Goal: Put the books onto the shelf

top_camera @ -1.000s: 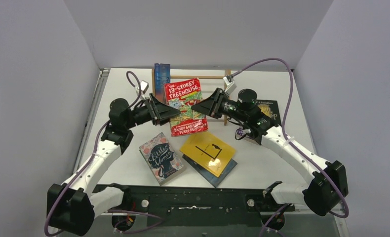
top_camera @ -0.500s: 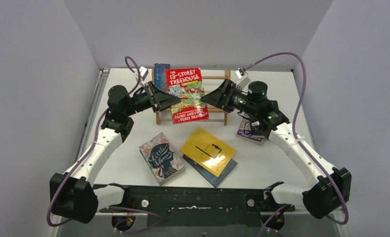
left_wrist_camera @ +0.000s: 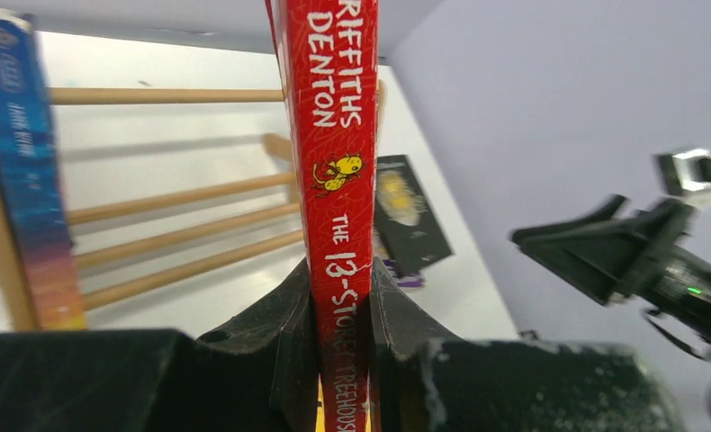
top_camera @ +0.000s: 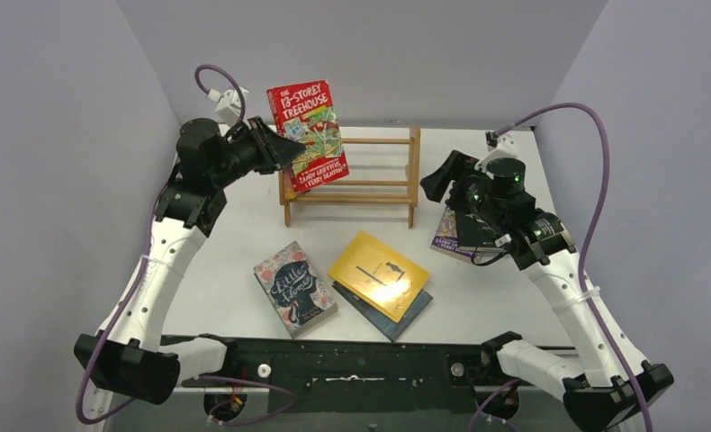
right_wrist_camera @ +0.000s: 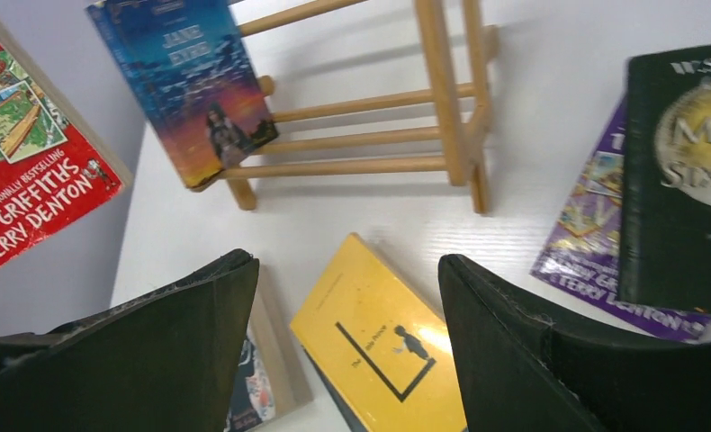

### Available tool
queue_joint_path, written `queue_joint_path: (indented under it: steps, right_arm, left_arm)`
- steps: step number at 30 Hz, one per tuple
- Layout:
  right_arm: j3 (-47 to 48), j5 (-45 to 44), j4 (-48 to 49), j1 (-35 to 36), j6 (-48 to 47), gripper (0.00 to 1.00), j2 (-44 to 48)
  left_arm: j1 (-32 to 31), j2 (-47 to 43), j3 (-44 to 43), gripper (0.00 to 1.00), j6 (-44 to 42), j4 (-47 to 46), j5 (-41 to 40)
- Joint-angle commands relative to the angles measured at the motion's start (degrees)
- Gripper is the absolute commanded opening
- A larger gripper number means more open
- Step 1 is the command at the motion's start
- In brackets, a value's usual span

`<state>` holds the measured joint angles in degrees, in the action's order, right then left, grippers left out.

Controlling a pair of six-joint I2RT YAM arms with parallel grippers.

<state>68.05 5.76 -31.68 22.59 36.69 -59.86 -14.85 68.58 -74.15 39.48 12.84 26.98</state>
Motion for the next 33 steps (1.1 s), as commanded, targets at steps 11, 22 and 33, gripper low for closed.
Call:
queue_joint_path:
  steps: [11, 22, 33]
  right_arm:
    - [-2.1, -15.3, -4.2, 0.2, 1.5, 0.75, 3.3]
    - [-1.5, -15.6, -4.3, 0.2, -2.9, 0.75, 2.6]
    - [-1.3, -17.0, -5.0, 0.1, -3.9, 0.75, 1.6]
  left_arm:
    - [-8.9, 14.3, -9.4, 0.00, -22.7, 3.1, -25.8]
    - [-9.6, 24.1, -12.0, 0.00, -26.6, -8.0, -36.0]
    - [-8.4, 31.3, -12.5, 0.00, -30.0, -12.0, -38.6]
